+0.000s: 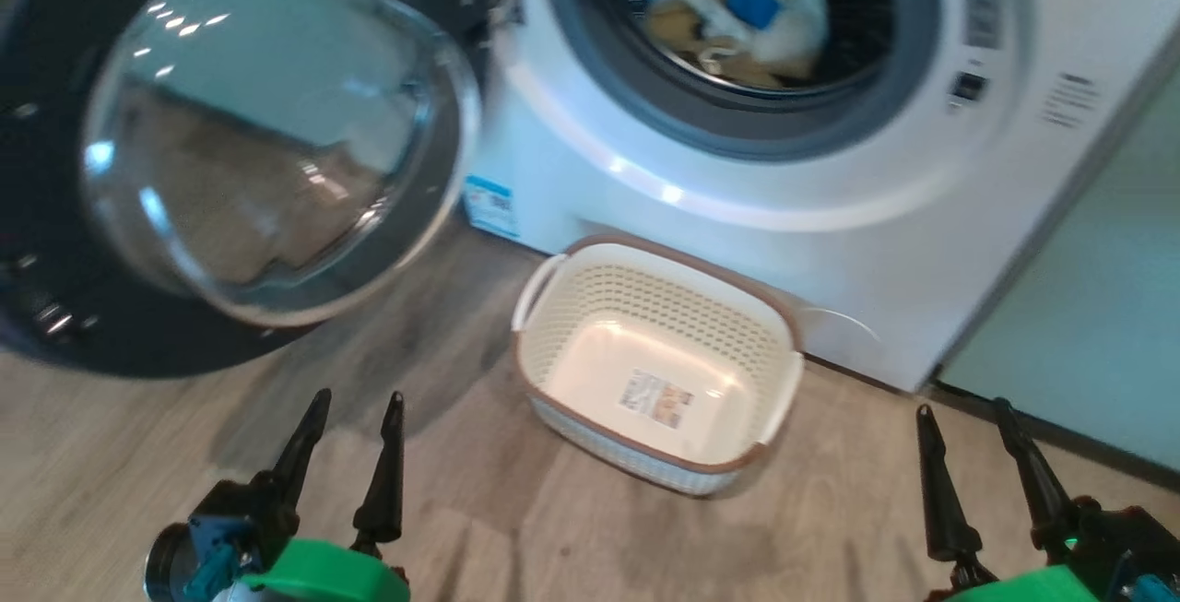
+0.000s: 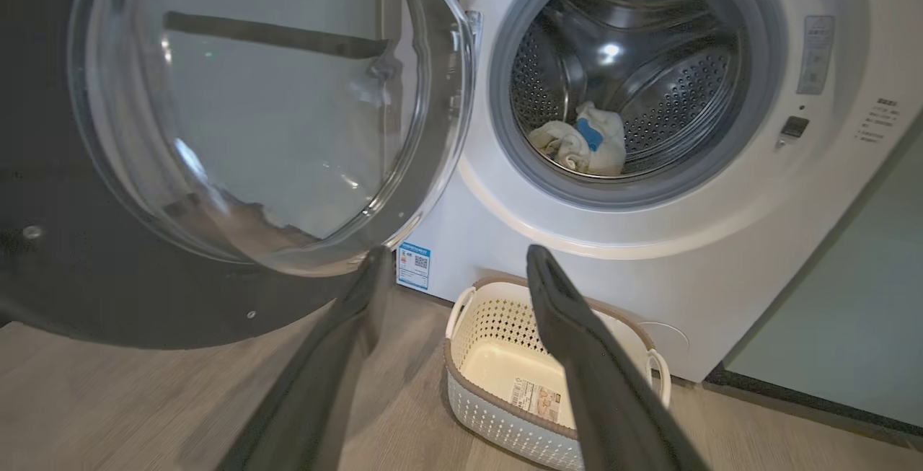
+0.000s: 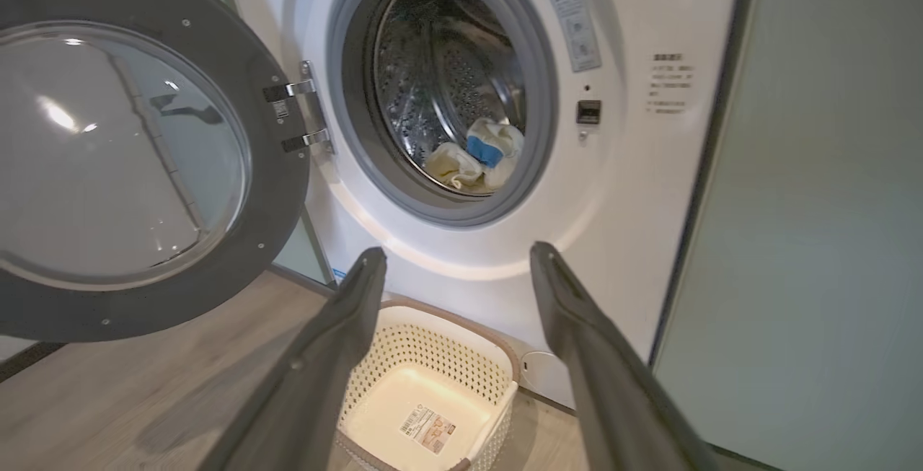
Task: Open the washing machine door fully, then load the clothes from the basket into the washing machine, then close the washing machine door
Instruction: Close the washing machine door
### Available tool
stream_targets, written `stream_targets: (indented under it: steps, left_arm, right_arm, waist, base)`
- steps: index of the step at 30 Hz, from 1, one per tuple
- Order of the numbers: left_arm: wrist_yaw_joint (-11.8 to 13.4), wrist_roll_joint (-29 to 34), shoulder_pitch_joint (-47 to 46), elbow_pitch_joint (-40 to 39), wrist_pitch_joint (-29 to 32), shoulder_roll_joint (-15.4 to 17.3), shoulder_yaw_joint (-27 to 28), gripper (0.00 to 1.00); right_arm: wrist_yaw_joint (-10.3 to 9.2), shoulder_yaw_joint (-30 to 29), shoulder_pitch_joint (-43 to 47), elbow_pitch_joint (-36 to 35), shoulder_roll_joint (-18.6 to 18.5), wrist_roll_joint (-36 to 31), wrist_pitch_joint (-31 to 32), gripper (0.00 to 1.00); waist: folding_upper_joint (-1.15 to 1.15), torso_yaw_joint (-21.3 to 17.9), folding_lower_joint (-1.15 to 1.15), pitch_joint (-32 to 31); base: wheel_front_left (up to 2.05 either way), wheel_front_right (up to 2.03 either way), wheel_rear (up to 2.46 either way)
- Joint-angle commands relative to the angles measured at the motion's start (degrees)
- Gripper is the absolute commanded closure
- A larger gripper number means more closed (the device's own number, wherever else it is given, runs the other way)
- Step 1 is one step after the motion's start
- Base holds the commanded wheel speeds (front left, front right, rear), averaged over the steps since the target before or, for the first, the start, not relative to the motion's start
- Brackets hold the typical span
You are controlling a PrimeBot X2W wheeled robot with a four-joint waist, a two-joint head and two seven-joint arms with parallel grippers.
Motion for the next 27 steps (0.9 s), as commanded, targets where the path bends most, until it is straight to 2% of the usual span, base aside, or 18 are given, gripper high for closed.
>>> stream_targets:
  steps: [1, 9, 21, 22, 23, 24, 27]
  left_arm:
    - [0.0, 0.5, -2.3, -2.0, -0.3, 0.1, 2.4, 0.0]
    - [-0.2, 0.6, -1.3, -2.3, -0.3, -0.2, 2.9, 0.0]
    - [0.0, 1.1, -0.7, -2.6, -0.3, -0.6, 3.5, 0.0]
    - [0.0, 1.1, -0.7, -2.6, -0.3, -0.7, 3.5, 0.49]
    - [0.0, 1.1, -0.7, -2.6, -0.3, -0.7, 3.5, 0.77]
    - [-0.1, 1.1, -0.7, -2.6, -0.3, -0.7, 3.5, 1.0]
    - [-0.2, 1.1, -0.7, -2.6, -0.3, -0.8, 3.5, 1.0]
  right_arm:
    - [0.22, 1.2, -1.6, -1.5, -0.6, -0.5, -0.3, 0.0]
    - [0.22, 1.9, -1.5, -1.2, -0.6, -0.3, -0.3, 0.0]
    - [0.22, 2.8, -1.8, -0.8, -0.6, -0.2, -0.3, 0.0]
    - [0.22, 2.8, -1.9, -0.8, -0.6, -0.2, -0.3, 0.0]
    - [0.22, 2.8, -1.9, -0.8, -0.6, -0.2, -0.3, 0.0]
    - [0.22, 2.8, -1.9, -0.8, -0.6, -0.3, -0.3, 0.0]
    - [0.22, 2.7, -1.9, -0.8, -0.6, -0.3, -0.3, 0.0]
  waist:
    - [0.0, 4.8, 0.0, -0.4]
    - [0.0, 9.7, 0.0, -1.3]
    - [0.0, 9.2, 0.0, -1.2]
    - [0.0, 9.0, 0.0, -1.2]
    - [0.0, 8.9, 0.0, -1.2]
    - [0.0, 8.8, 0.0, -1.1]
    - [0.0, 8.5, 0.0, -1.0]
  base:
    - [0.0, 0.0, 0.0]
    - [0.0, 0.0, 0.0]
    - [0.0, 0.0, 0.0]
    - [0.0, 0.0, 0.0]
    - [0.0, 0.0, 0.0]
    - [0.0, 0.0, 0.0]
    - [0.0, 0.0, 0.0]
